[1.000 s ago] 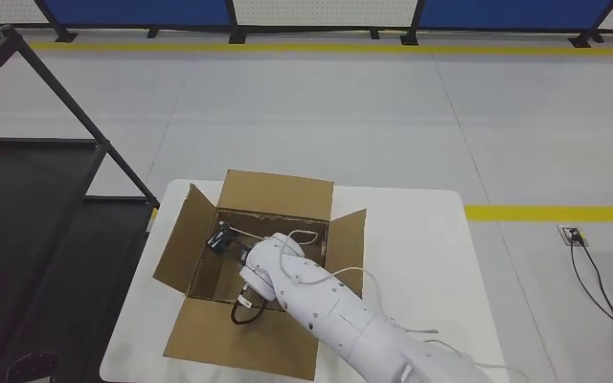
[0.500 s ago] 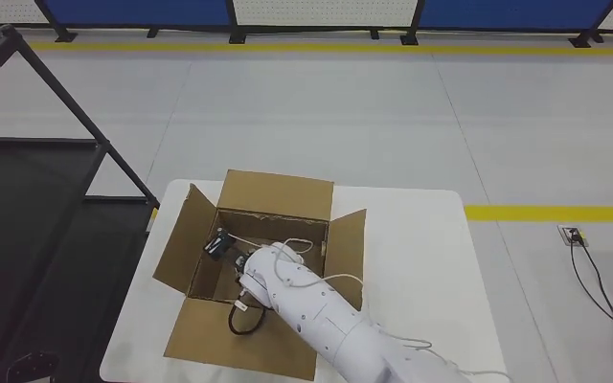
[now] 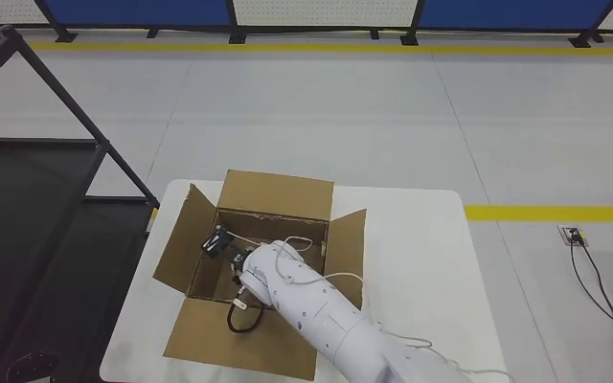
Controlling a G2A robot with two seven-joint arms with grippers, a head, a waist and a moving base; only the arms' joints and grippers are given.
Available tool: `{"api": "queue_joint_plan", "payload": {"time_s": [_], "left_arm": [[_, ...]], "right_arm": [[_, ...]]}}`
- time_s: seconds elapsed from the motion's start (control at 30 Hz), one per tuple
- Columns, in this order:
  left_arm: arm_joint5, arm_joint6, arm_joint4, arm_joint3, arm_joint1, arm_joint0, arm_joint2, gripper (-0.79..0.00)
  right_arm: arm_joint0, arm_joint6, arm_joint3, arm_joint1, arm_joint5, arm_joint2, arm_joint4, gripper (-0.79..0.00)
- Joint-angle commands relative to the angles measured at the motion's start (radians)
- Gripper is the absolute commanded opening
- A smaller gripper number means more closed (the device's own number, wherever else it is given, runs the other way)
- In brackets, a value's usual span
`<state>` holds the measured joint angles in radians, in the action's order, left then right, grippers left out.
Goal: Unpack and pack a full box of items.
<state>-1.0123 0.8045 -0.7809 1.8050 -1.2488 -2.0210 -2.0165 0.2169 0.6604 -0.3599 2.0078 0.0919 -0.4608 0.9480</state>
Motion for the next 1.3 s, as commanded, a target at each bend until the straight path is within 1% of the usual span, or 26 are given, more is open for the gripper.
{"api": "queue_joint_plan", "payload": {"time_s": [0.0, 0.03, 0.07, 0.13, 0.17, 0.2, 0.23, 0.3, 0.4, 0.43, 0.5, 0.53, 0.6, 0.73, 0.8, 0.9, 1.0, 1.1, 1.13, 1.2, 1.27], "left_arm": [[0.000, 0.000, 0.000, 0.000, 0.000, 0.000, 0.000, 0.000], [0.000, 0.000, 0.000, 0.000, 0.000, 0.000, 0.000, 0.000], [0.000, 0.000, 0.000, 0.000, 0.000, 0.000, 0.000, 0.000], [0.000, 0.000, 0.000, 0.000, 0.000, 0.000, 0.000, 0.000], [0.000, 0.000, 0.000, 0.000, 0.000, 0.000, 0.000, 0.000], [0.000, 0.000, 0.000, 0.000, 0.000, 0.000, 0.000, 0.000], [0.000, 0.000, 0.000, 0.000, 0.000, 0.000, 0.000, 0.000], [0.000, 0.000, 0.000, 0.000, 0.000, 0.000, 0.000, 0.000], [0.000, 0.000, 0.000, 0.000, 0.000, 0.000, 0.000, 0.000], [0.000, 0.000, 0.000, 0.000, 0.000, 0.000, 0.000, 0.000], [0.000, 0.000, 0.000, 0.000, 0.000, 0.000, 0.000, 0.000], [0.000, 0.000, 0.000, 0.000, 0.000, 0.000, 0.000, 0.000], [0.000, 0.000, 0.000, 0.000, 0.000, 0.000, 0.000, 0.000], [0.000, 0.000, 0.000, 0.000, 0.000, 0.000, 0.000, 0.000], [0.000, 0.000, 0.000, 0.000, 0.000, 0.000, 0.000, 0.000], [0.000, 0.000, 0.000, 0.000, 0.000, 0.000, 0.000, 0.000], [0.000, 0.000, 0.000, 0.000, 0.000, 0.000, 0.000, 0.000], [0.000, 0.000, 0.000, 0.000, 0.000, 0.000, 0.000, 0.000], [0.012, -0.015, 0.003, 0.011, 0.000, 0.008, 0.002, 0.000], [0.022, -0.041, 0.007, 0.036, -0.001, 0.015, 0.002, 0.000], [0.036, -0.065, 0.000, 0.061, -0.003, 0.020, 0.002, 0.000]], "right_arm": [[0.000, -0.002, 0.001, -0.001, -0.001, 0.000, -0.002, -0.397], [0.001, -0.004, 0.002, -0.001, -0.001, 0.000, -0.003, -0.394], [0.001, -0.003, 0.003, -0.001, -0.001, 0.000, -0.005, -0.369], [0.002, -0.004, 0.005, -0.001, -0.001, -0.001, -0.006, -0.296], [0.002, -0.004, 0.005, -0.002, -0.001, 0.000, -0.005, -0.274], [0.002, -0.006, 0.005, -0.002, -0.002, 0.000, -0.005, -0.286], [0.002, -0.007, 0.005, -0.002, -0.003, -0.001, -0.006, -0.280], [0.001, -0.009, 0.003, -0.002, -0.004, -0.001, -0.004, -0.237], [0.001, -0.012, -0.001, -0.003, -0.005, -0.001, -0.002, -0.089], [0.001, -0.016, -0.002, -0.003, -0.007, -0.002, -0.001, -0.068], [0.000, -0.026, -0.011, -0.004, -0.010, -0.003, 0.001, -0.074], [-0.002, -0.035, -0.018, -0.005, -0.010, -0.006, 0.000, -0.065], [-0.005, -0.055, -0.036, -0.008, -0.010, -0.014, -0.002, -0.006], [-0.009, -0.116, -0.099, -0.021, 0.010, -0.039, 0.003, 0.000], [-0.007, -0.137, -0.145, -0.035, -0.010, -0.049, 0.035, 0.000], [0.017, -0.139, -0.246, -0.066, -0.037, -0.074, 0.080, 0.000], [0.072, -0.113, -0.402, -0.112, -0.077, -0.109, 0.154, 0.000], [0.162, -0.043, -0.619, -0.172, -0.101, -0.162, 0.263, 0.000], [0.202, -0.014, -0.702, -0.193, -0.105, -0.184, 0.307, 0.000], [0.290, 0.049, -0.871, -0.235, -0.088, -0.232, 0.393, 0.000], [0.379, 0.097, -1.026, -0.271, -0.049, -0.279, 0.469, 0.000]]}}
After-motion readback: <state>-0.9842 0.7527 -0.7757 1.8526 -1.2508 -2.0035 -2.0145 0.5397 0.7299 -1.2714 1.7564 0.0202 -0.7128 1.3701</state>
